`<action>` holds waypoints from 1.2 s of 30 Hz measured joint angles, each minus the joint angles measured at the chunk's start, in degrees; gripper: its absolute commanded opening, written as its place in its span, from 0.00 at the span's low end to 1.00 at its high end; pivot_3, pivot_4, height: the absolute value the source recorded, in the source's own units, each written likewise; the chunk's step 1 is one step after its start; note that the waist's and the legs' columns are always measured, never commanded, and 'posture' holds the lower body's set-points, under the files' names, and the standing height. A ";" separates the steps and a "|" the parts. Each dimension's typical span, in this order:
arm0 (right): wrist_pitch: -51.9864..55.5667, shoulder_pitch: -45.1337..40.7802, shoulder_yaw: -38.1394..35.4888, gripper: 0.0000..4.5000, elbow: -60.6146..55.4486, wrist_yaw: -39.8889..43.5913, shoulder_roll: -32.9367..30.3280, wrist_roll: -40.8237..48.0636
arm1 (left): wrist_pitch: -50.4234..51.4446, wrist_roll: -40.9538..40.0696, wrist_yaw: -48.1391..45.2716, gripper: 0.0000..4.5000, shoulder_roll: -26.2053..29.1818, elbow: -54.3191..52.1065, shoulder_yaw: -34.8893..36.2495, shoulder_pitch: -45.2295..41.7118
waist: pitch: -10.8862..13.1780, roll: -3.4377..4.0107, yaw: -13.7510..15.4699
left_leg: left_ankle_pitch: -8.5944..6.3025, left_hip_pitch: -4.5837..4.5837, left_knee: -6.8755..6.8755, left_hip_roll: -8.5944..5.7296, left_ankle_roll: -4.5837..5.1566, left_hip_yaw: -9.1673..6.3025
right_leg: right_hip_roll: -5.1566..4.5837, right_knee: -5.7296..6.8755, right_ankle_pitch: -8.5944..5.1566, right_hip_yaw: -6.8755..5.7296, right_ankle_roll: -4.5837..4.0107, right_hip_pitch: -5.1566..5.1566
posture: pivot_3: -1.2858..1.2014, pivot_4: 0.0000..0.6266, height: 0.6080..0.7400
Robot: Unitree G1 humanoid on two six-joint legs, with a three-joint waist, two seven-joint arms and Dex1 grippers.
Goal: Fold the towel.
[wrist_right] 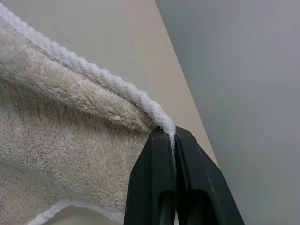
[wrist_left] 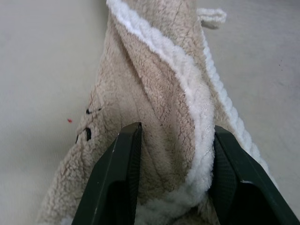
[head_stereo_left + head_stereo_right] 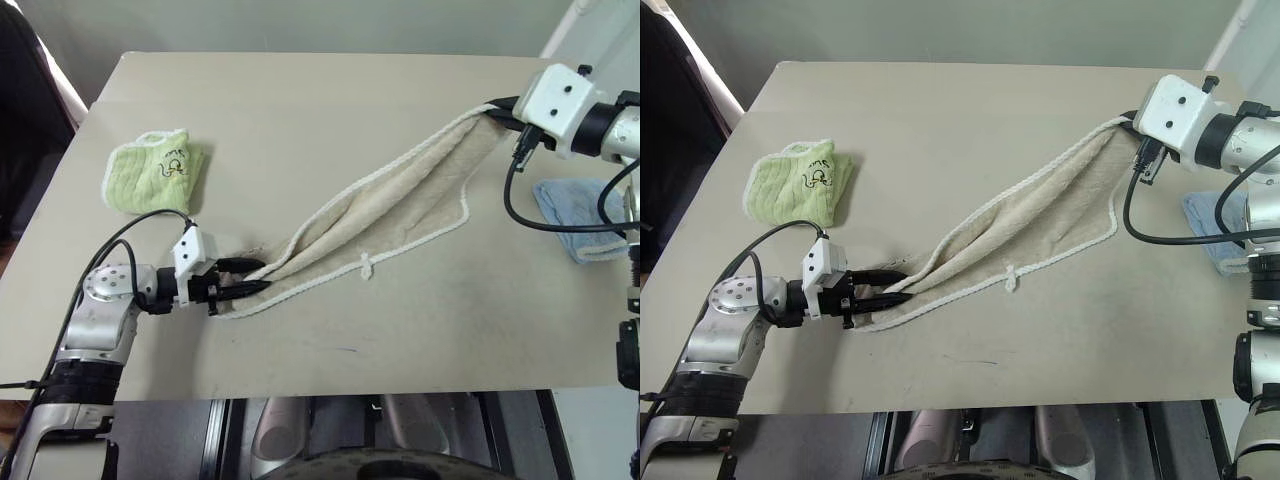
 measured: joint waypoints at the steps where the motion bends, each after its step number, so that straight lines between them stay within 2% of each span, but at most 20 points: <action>1: 0.00 0.00 0.00 0.00 0.00 0.00 0.00 -0.01 | 0.00 -0.13 -0.03 0.45 -0.09 0.00 0.05 0.00 | 0.00 0.00 0.00 | 0.00 0.00 0.00 0.00 0.00 0.00 | 0.00 0.00 0.00 0.00 0.00 0.00 | 0.52 0.24 0.68; 8: -0.07 0.00 0.01 0.00 0.00 0.00 0.00 -0.30 | 2.17 -2.25 -1.77 0.45 1.19 -0.01 2.22 0.07 | 0.00 0.00 0.00 | 0.00 0.00 0.00 0.00 0.00 0.01 | 0.00 0.00 0.00 0.00 0.00 -0.01 | 0.52 0.24 0.68; 15: -0.28 0.00 0.02 0.00 0.20 0.00 0.00 -0.43 | 5.49 -3.94 -4.93 0.45 5.51 -0.07 3.87 1.26 | 0.00 0.00 -0.03 | -0.01 -0.04 -0.01 0.00 -0.01 0.01 | 0.00 0.01 -0.01 0.00 -0.02 -0.06 | 0.52 0.24 0.68; 26: -0.92 0.00 0.04 0.00 0.61 0.00 0.00 -0.85 | 3.18 -3.91 -5.04 0.45 3.59 -1.57 3.85 3.99 | 0.00 0.00 -0.02 | -0.01 -0.10 0.00 0.01 -0.01 0.00 | 0.00 0.02 -0.01 0.00 -0.03 -0.13 | 0.52 0.24 0.68; 29: -1.21 0.00 0.04 0.00 0.65 0.00 0.00 -0.93 | 2.65 -3.80 -4.86 0.33 2.74 -1.57 3.71 3.74 | 0.00 0.00 0.00 | -0.01 -0.10 0.00 0.00 -0.01 0.00 | 0.00 0.02 -0.01 0.00 -0.03 -0.12 | 0.52 0.24 0.68; 33: -1.58 0.00 0.04 0.00 0.73 0.00 -0.01 -0.96 | 2.57 -3.20 -3.98 0.01 1.56 -1.59 2.97 2.61 | 0.00 0.00 -0.01 | -0.01 -0.11 0.00 0.01 -0.01 0.00 | 0.00 0.02 -0.01 0.00 -0.03 -0.13 | 0.52 0.24 0.68; 36: -1.63 0.00 0.04 0.00 0.88 -0.01 -0.01 -0.98 | 2.67 -2.78 -3.15 0.01 1.12 -2.06 2.94 1.53 | 0.00 0.00 -0.01 | 0.00 -0.10 0.00 0.01 -0.01 0.01 | 0.00 0.02 -0.01 0.00 -0.03 -0.12 | 0.52 0.24 0.68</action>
